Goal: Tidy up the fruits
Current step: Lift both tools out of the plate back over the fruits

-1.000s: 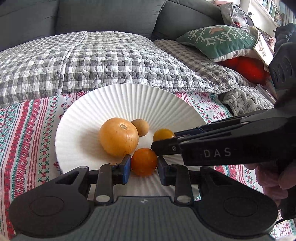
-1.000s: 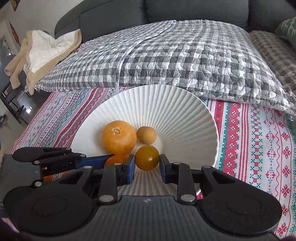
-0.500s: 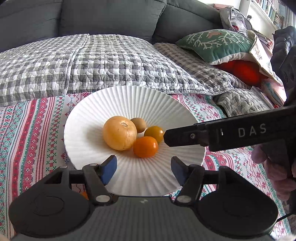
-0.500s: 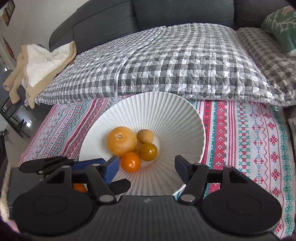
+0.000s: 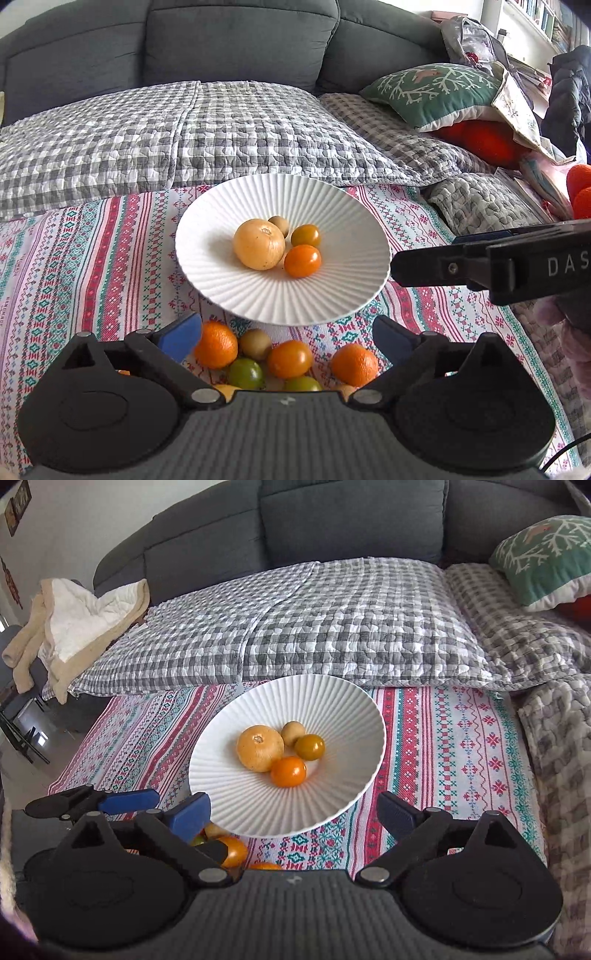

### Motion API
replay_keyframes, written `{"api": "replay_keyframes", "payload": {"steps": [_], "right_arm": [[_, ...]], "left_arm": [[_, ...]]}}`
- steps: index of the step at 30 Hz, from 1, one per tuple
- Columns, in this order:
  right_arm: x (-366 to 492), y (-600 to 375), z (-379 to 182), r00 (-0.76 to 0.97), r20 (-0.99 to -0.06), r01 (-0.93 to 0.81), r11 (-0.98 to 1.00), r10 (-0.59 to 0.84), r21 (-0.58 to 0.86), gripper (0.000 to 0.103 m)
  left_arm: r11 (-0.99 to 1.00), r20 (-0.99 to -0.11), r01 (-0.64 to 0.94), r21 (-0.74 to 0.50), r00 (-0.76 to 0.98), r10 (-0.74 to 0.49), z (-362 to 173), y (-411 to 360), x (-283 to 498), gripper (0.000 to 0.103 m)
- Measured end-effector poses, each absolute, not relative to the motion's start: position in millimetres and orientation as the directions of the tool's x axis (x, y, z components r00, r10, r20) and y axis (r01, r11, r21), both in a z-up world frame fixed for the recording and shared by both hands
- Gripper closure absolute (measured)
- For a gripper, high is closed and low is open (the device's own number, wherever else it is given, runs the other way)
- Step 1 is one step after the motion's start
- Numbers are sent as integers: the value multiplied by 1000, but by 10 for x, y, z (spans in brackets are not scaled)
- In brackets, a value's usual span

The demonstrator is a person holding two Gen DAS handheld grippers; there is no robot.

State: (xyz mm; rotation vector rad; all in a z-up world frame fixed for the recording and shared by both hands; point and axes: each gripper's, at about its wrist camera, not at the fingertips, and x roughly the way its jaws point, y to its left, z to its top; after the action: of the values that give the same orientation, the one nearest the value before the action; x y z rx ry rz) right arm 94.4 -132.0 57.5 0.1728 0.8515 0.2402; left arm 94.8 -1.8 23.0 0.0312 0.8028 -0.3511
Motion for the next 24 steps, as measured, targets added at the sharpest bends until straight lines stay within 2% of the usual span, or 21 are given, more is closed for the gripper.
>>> {"api": "replay_keyframes", "payload": {"steps": [11, 20, 24], "right_arm": [[518, -1143, 642, 667, -704, -140, 970, 242, 201, 1], [290, -1049, 532, 685, -700, -165, 979, 203, 121, 1], [169, -1076, 385, 723, -660, -155, 979, 205, 134, 1]], "left_arm": [[949, -742, 309, -59, 623, -249, 271, 93, 590, 0], [942, -739, 334, 14, 638, -215, 205, 197, 447, 0], [938, -738, 342, 66, 649, -184, 131, 281, 399, 0]]}}
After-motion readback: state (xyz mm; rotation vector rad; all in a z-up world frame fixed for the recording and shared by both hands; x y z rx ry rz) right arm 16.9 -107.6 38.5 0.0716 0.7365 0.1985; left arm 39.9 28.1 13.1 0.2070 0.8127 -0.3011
